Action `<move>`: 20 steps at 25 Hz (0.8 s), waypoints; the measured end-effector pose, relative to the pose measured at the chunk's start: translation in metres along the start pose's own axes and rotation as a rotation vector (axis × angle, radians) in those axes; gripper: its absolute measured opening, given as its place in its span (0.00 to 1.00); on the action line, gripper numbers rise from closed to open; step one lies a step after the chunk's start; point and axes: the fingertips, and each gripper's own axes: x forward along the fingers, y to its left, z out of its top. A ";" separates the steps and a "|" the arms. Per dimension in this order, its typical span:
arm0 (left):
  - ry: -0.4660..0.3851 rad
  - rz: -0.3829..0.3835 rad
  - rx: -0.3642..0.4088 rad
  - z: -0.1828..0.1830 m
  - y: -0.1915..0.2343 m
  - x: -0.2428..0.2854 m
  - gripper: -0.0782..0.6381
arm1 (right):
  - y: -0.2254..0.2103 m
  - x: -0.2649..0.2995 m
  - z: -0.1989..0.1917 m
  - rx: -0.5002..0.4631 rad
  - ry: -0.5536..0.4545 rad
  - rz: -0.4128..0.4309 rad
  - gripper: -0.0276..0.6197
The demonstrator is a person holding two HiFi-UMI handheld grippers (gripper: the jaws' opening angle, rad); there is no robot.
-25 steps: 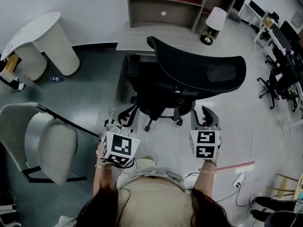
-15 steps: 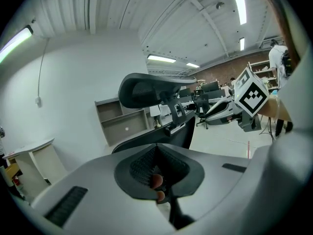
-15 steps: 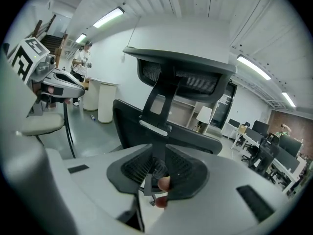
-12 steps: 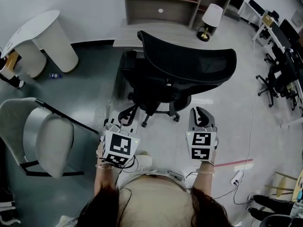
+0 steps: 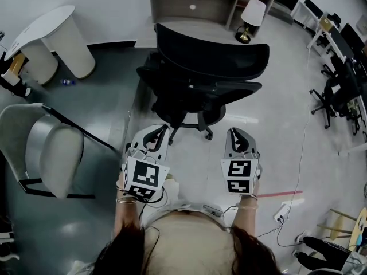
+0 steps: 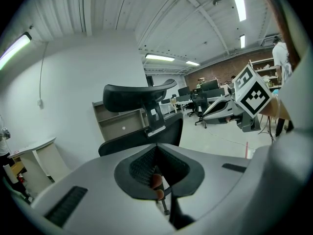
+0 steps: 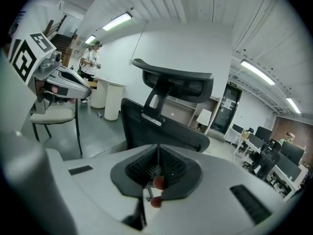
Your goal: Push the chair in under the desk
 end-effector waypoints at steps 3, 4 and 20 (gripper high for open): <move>0.015 0.007 0.008 -0.001 -0.017 -0.008 0.13 | -0.002 -0.013 -0.010 -0.004 0.002 0.008 0.09; 0.020 0.008 0.012 0.000 -0.023 -0.011 0.13 | -0.003 -0.017 -0.013 -0.005 0.003 0.008 0.08; 0.005 0.070 -0.048 0.003 -0.082 -0.054 0.13 | -0.001 -0.079 -0.039 -0.097 -0.056 0.038 0.08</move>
